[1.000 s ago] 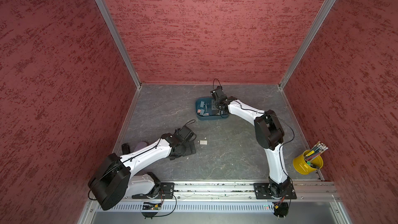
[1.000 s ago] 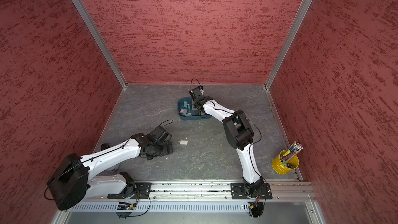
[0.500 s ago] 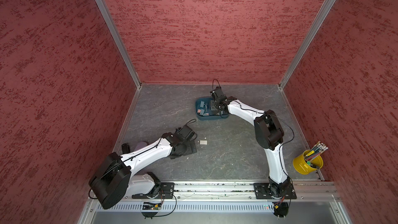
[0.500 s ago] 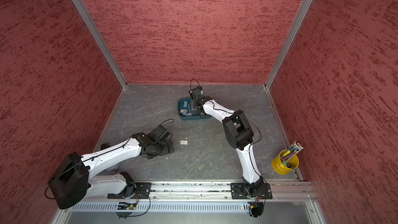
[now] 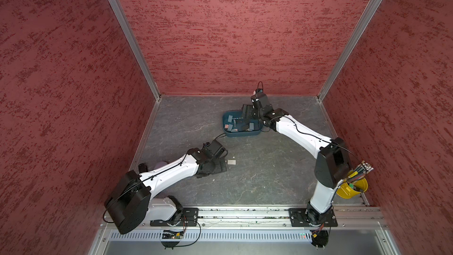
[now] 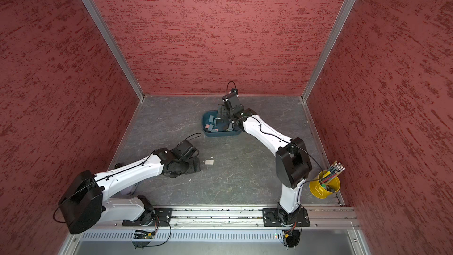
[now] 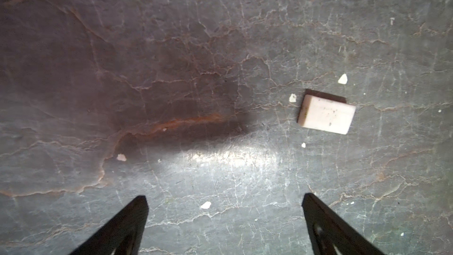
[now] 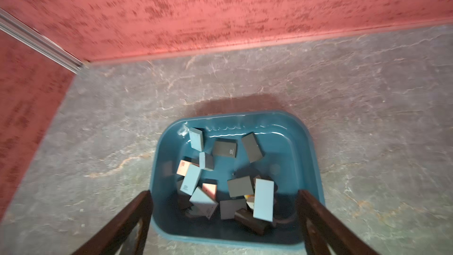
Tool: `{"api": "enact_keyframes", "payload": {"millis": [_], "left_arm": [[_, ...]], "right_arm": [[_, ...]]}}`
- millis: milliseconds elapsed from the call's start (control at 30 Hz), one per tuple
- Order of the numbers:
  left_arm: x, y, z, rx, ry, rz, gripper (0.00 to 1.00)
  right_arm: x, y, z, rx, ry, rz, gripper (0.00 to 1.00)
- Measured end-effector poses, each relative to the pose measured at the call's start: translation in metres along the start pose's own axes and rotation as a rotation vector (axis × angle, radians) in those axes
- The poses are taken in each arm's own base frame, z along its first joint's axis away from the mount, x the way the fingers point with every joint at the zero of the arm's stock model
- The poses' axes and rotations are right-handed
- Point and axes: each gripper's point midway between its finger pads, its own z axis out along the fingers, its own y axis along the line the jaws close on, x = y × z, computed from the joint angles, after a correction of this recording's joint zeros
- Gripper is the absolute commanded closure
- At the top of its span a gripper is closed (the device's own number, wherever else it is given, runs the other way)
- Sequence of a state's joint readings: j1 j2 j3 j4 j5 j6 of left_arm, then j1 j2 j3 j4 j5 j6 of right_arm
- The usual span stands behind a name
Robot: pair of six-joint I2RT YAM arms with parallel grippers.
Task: Put the eraser in the storage box
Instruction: Place the eraser in the storage box, then pick up the eraser from the center of the board.
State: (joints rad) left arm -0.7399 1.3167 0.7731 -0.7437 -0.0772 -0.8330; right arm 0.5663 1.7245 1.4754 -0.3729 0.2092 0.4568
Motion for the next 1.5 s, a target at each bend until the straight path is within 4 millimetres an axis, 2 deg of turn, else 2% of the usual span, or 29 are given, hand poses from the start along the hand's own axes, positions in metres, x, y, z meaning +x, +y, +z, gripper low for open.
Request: {"api": "enact_keyframes", "payload": {"millis": [200,367,600,800,1033,1167,1300,1433,1500], "left_arm": [[-0.003,-0.013,0.0,0.0,-0.001,0.023,0.0],[-0.002,-0.023,0.004,-0.012,0.011,0.049,0.0],[-0.008,-0.05,0.01,-0.023,0.011,0.097,0.0],[-0.012,-0.066,0.024,-0.048,0.032,0.139,0.0],[-0.011,-0.069,0.043,-0.096,0.06,0.172,0.0],[-0.012,-0.071,0.051,-0.111,0.072,0.188,0.05],[-0.014,-0.075,0.054,-0.113,0.071,0.204,0.09],[-0.017,-0.078,0.059,-0.12,0.071,0.217,0.19],[-0.016,-0.078,0.061,-0.126,0.073,0.223,0.21]], "right_arm": [[0.003,-0.016,-0.042,-0.007,-0.057,0.021,0.01],[0.013,-0.037,-0.065,0.035,-0.088,0.033,0.01],[0.027,-0.06,-0.085,0.081,-0.115,0.057,0.01],[0.036,-0.073,-0.096,0.1,-0.131,0.077,0.01],[0.022,-0.073,-0.125,0.055,-0.216,0.114,0.01],[0.018,-0.071,-0.127,0.043,-0.233,0.124,0.01],[0.024,-0.073,-0.124,0.047,-0.224,0.128,0.01],[0.03,-0.075,-0.121,0.05,-0.21,0.13,0.01],[0.03,-0.075,-0.121,0.048,-0.211,0.131,0.01]]}}
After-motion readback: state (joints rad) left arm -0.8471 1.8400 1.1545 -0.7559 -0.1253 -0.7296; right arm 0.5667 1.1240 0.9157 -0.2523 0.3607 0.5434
